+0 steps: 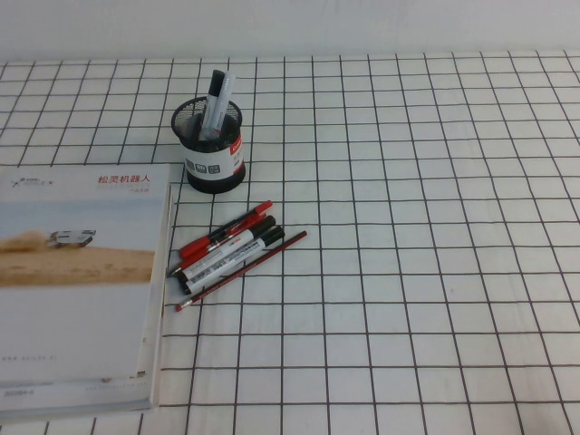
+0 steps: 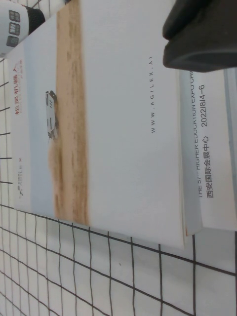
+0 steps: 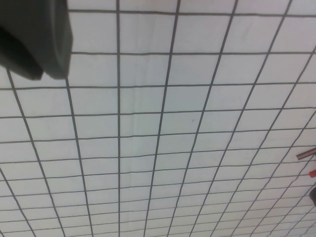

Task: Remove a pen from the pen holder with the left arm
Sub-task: 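Take a marker out of the pen holder and lay it on the table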

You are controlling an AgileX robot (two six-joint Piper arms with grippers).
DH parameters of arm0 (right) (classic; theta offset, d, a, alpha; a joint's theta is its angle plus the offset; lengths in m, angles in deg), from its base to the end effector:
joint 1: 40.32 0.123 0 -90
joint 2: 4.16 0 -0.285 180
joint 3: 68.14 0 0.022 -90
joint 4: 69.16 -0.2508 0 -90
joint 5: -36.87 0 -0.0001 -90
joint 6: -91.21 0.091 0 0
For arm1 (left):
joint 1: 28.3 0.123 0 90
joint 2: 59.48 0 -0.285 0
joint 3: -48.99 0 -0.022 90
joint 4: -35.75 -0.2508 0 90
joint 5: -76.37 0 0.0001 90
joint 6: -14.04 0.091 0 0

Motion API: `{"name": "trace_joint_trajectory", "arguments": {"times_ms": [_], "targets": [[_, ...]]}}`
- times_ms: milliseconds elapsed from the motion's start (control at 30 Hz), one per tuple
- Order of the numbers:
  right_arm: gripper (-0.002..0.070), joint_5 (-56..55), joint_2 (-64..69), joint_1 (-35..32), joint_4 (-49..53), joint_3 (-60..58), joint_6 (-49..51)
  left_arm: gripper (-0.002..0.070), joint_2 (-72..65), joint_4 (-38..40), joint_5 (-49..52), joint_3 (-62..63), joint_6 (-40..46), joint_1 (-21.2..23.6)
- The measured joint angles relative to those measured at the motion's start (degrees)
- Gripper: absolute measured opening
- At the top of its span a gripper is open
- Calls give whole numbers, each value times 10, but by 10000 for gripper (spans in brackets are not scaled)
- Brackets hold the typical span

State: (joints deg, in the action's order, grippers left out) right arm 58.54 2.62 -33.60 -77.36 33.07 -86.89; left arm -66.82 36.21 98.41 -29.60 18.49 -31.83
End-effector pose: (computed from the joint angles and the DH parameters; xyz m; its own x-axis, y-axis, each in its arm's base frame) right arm 0.0513 0.0109 0.1712 -0.3146 0.1294 -0.9404 -0.1164 0.9779 0.1735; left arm 0.0524 -0.0035 0.1710 -0.3026 0.0890 -0.9489 0.0859 0.9941 0.0658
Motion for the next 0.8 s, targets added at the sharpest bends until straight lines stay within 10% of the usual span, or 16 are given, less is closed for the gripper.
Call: {"name": "trace_joint_trajectory", "arguments": {"times_ms": [800], "targets": [[-15,0,0,0,0,0,0,0,0,0,0,0,0,0]]}}
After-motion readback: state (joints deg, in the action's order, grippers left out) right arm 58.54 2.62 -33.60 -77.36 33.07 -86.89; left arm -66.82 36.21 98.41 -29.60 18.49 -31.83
